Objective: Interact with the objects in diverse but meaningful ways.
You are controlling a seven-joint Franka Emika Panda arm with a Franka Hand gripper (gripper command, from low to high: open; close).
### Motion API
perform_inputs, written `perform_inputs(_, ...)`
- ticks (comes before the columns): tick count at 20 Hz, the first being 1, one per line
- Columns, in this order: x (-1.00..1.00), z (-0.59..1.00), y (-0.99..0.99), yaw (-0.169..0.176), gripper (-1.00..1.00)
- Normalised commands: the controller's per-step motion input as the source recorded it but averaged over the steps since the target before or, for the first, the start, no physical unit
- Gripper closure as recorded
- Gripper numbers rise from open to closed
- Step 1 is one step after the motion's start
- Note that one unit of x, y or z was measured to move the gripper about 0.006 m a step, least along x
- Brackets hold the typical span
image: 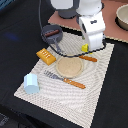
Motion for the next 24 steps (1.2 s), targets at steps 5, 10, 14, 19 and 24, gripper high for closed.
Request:
perform_inputs(5,0.39,0.15,0.18,0.194,-1.0)
perform_inputs(10,0.37,0.13,0.15,0.203,-1.0)
perform_inputs(14,0.57,0.01,0.12,0.097,-1.0)
perform_inputs(19,0.5,-0.07,0.14,0.059,-1.0)
perform_inputs(24,0.33,-0.15,0.13,0.038,-1.0)
